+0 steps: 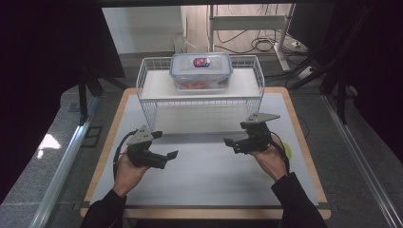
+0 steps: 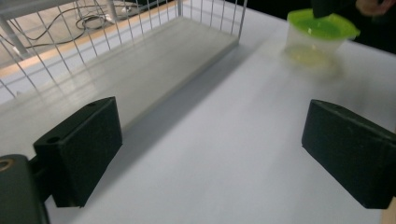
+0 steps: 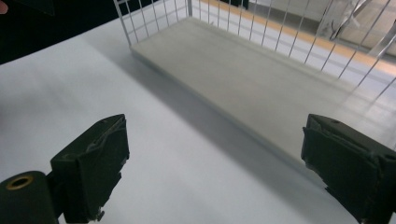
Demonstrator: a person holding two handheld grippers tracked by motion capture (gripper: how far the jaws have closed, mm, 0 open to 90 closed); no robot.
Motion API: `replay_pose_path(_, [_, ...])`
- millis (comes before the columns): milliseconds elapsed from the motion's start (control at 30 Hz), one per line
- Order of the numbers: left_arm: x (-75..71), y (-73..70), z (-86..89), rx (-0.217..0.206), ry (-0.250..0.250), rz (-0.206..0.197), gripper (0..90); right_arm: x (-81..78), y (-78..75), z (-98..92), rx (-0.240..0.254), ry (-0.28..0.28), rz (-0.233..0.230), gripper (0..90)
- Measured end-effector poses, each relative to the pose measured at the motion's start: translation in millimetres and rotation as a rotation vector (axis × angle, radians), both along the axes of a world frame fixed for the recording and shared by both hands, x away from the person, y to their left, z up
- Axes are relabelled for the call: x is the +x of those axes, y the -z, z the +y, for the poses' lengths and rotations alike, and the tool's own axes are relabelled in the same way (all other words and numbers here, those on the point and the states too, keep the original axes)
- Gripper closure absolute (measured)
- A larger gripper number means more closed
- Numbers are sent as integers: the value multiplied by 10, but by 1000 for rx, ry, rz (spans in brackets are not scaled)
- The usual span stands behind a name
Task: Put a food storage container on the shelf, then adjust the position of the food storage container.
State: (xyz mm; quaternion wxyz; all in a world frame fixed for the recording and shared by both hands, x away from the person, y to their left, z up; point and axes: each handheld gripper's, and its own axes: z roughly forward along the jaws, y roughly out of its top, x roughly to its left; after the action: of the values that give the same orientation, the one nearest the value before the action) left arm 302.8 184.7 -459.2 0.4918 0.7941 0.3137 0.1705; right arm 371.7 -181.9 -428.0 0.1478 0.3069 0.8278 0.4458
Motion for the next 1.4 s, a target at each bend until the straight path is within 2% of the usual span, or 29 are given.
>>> replay_pose_path(133, [-82,165,18,8,4,16,33,-71,96,-53,-11,15,29,70])
replay_pose_path(300, [-190,378,32,82,-3,37,24,-190,229,-144,-35,33,37,61])
replay_pose_path(467, [-234,431,43,105,-11,37,22,-293,356,-201,-58,46,63,37])
replay_pose_path(633, [-237,437,36,115,-8,27,22,-328,367,-252,-51,84,86,37])
replay_pose_path(867, [-240,451,51,106,-20,30,22,-357,329,-376,-77,145,77,389])
replay_pose_path(967, [-240,462,58,116,-20,36,23,-367,292,-467,-74,147,77,597])
replay_pose_path(1100, [-244,470,60,118,-20,39,25,-381,246,-592,-104,177,41,798])
replay_pose_path(1233, [-243,475,58,118,-19,40,26,-370,198,-796,-119,260,19,899])
replay_pose_path(1400, [-239,484,58,118,-19,42,27,-337,182,-1117,-114,371,8,900])
